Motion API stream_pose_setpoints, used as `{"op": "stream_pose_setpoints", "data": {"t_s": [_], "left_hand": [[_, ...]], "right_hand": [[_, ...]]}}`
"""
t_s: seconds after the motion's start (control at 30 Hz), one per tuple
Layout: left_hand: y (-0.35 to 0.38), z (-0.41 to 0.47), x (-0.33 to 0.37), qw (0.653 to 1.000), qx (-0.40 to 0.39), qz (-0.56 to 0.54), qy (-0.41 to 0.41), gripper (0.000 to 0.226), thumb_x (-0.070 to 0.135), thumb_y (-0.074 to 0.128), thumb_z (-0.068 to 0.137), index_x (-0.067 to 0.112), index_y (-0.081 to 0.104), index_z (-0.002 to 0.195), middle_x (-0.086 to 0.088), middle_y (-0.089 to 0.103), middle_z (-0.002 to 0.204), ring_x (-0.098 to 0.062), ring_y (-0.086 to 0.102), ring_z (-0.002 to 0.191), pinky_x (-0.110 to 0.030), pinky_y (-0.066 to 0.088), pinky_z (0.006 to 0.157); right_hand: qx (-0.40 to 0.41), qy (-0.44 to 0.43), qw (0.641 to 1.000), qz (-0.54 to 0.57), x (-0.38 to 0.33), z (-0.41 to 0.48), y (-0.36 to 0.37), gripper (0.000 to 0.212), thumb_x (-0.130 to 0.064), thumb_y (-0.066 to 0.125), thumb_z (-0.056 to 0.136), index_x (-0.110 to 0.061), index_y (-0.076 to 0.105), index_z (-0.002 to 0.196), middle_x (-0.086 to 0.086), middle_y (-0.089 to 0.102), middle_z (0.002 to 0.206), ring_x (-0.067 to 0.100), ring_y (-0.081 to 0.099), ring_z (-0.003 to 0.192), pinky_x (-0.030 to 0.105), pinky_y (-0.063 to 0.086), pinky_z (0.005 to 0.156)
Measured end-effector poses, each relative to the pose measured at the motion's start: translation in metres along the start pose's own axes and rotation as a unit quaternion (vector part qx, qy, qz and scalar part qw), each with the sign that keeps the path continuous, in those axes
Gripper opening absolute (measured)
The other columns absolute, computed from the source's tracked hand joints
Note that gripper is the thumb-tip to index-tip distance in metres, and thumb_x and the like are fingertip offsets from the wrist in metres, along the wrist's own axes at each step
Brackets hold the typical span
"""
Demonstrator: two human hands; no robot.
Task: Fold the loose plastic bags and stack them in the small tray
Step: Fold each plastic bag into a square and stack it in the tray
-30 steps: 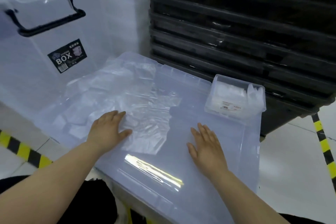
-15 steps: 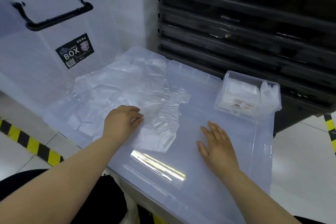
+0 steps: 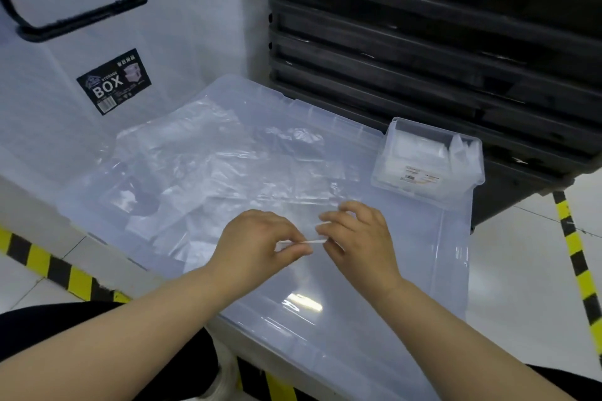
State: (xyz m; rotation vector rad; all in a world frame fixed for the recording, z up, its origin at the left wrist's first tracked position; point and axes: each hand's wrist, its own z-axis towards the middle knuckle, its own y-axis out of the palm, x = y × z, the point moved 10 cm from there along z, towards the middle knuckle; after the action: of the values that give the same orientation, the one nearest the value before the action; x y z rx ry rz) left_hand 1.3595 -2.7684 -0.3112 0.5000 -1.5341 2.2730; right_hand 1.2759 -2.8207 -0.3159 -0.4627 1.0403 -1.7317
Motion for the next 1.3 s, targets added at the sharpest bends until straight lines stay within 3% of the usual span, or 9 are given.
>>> {"op": "stream_pose_setpoints", "data": {"t_s": [0.17,0.3,0.47,0.53,0.7,0.83,1.03,1.1,1.3], "left_hand": [[0.027,-0.010,-0.012,0.984,-0.151,0.099,-0.004,0.071,0.063,0.054,0.054,0.024,0.066,0.113,0.011,0.068,0.105,-0.010,0.066,0.091,-0.023,0.041,0.082],[0.040,-0.018,-0.028,0.965,-0.217,0.145,-0.005,0.069,0.047,0.051,0.059,0.026,0.057,0.125,0.012,0.058,0.122,-0.013,0.059,0.109,-0.030,0.040,0.093],[0.037,-0.012,-0.029,0.974,-0.166,0.156,0.018,0.018,0.030,0.057,0.066,0.028,0.073,0.074,0.016,0.068,0.079,-0.007,0.067,0.066,-0.020,0.048,0.049],[0.041,-0.013,-0.029,0.971,-0.160,0.174,0.023,0.030,0.030,0.041,0.068,0.028,0.067,0.054,0.017,0.063,0.061,-0.008,0.062,0.050,-0.016,0.038,0.035],[0.047,-0.012,-0.038,0.967,-0.149,0.204,0.019,0.027,0.026,0.041,0.067,0.024,0.057,0.046,0.012,0.054,0.047,-0.009,0.054,0.041,-0.008,0.001,0.041],[0.050,-0.011,-0.035,0.962,-0.152,0.225,0.024,0.028,0.026,0.039,0.066,0.020,0.054,0.044,0.009,0.051,0.045,-0.010,0.051,0.038,-0.010,-0.003,0.046],[0.046,-0.011,-0.030,0.959,-0.138,0.237,0.076,0.030,0.023,0.038,0.069,0.020,0.054,0.043,0.007,0.050,0.047,-0.013,0.052,0.041,-0.015,0.028,0.040],[0.042,-0.009,-0.037,0.962,-0.127,0.230,0.081,0.031,0.021,0.038,0.071,0.020,0.056,0.045,0.006,0.053,0.051,-0.015,0.059,0.051,-0.022,0.044,0.050],[0.016,-0.002,-0.040,0.961,-0.092,0.233,0.118,0.016,0.018,0.058,0.064,0.023,0.069,0.053,0.006,0.068,0.063,-0.017,0.071,0.073,-0.028,0.033,0.080]], "right_hand": [[-0.082,0.037,0.994,0.063,0.027,-0.011,-0.002,0.028,-0.014,0.046,0.069,-0.014,0.075,0.069,-0.003,0.072,0.073,0.011,0.060,0.073,0.019,0.048,0.052],[-0.172,0.207,0.943,0.196,0.070,-0.028,-0.004,0.025,0.012,0.060,0.078,-0.004,0.073,0.093,0.002,0.068,0.097,0.008,0.058,0.093,0.008,0.037,0.085],[-0.258,0.324,0.879,0.235,0.097,-0.057,0.009,0.029,0.012,0.051,0.083,-0.006,0.068,0.098,0.000,0.063,0.100,0.014,0.059,0.102,0.005,0.038,0.085],[-0.269,0.331,0.881,0.203,0.100,-0.062,0.009,0.026,0.006,0.052,0.086,-0.007,0.067,0.102,-0.004,0.061,0.102,0.016,0.056,0.110,0.010,0.035,0.089],[-0.294,0.233,0.922,0.093,0.083,-0.054,0.003,0.043,0.003,0.043,0.089,-0.018,0.051,0.125,-0.006,0.043,0.137,0.009,0.035,0.130,0.008,0.024,0.092],[-0.304,0.156,0.936,0.091,0.066,-0.048,0.002,0.048,0.005,0.045,0.084,-0.018,0.050,0.127,-0.008,0.040,0.141,0.009,0.031,0.132,0.005,0.018,0.093],[-0.263,-0.004,0.964,0.036,0.034,-0.039,0.000,0.016,-0.013,0.065,0.048,-0.022,0.070,0.060,-0.010,0.070,0.070,0.015,0.069,0.070,0.014,0.049,0.061],[-0.269,-0.016,0.962,0.042,0.026,-0.040,0.002,0.010,-0.014,0.064,0.052,-0.022,0.069,0.056,-0.012,0.066,0.062,0.013,0.066,0.063,0.015,0.048,0.053],[-0.239,-0.087,0.964,0.079,-0.026,-0.043,-0.003,0.020,-0.020,0.044,0.070,-0.018,0.064,0.065,-0.006,0.061,0.061,0.015,0.057,0.058,0.021,0.043,0.056]]}}
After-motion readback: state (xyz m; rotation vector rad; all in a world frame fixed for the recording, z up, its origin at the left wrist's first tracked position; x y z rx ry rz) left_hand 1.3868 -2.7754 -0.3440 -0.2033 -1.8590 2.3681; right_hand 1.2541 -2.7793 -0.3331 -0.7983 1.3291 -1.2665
